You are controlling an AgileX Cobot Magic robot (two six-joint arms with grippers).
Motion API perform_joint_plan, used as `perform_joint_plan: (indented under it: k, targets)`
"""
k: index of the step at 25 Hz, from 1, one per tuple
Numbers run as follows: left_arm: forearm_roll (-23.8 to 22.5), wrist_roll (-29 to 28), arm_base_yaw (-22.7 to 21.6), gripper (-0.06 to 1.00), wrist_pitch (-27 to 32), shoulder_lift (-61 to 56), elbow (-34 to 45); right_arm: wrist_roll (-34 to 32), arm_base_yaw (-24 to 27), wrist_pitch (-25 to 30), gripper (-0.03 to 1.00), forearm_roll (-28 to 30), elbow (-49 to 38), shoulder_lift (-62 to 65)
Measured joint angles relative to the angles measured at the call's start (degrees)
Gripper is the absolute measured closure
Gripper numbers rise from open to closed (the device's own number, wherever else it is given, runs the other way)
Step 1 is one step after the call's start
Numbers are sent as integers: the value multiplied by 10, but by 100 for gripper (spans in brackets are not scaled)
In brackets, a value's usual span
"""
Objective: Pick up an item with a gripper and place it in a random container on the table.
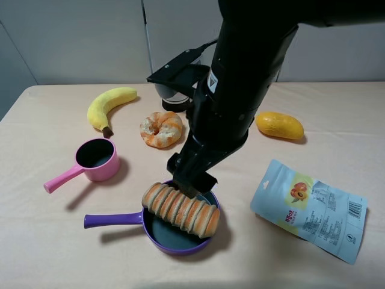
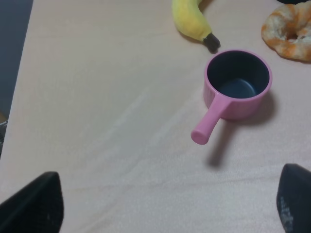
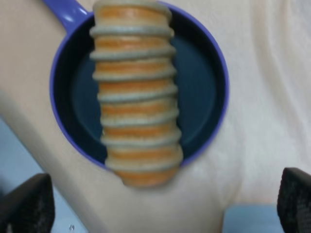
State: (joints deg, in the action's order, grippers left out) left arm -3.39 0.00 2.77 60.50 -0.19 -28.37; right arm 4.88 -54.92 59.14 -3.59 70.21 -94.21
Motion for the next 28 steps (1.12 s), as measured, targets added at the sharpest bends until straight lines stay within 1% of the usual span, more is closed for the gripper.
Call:
perform_joint_plan:
  k: [5,9,13,16,20,28]
  targets:
    - [0,0,0,6,0,0,0,1,42,50,27,0,1,31]
    - [0,0,0,6,0,0,0,31,91,92,27,0,1,75]
    - [0,0,0,6,0,0,0,66,142,103,27,0,1,132]
    - [0,0,0,6,0,0,0,71,166,103,27,2,1,180]
    - [0,0,0,6,0,0,0,74,172,104,27,4,-18,244]
    - [0,0,0,6,0,0,0,66,172,106,27,11,-156,359]
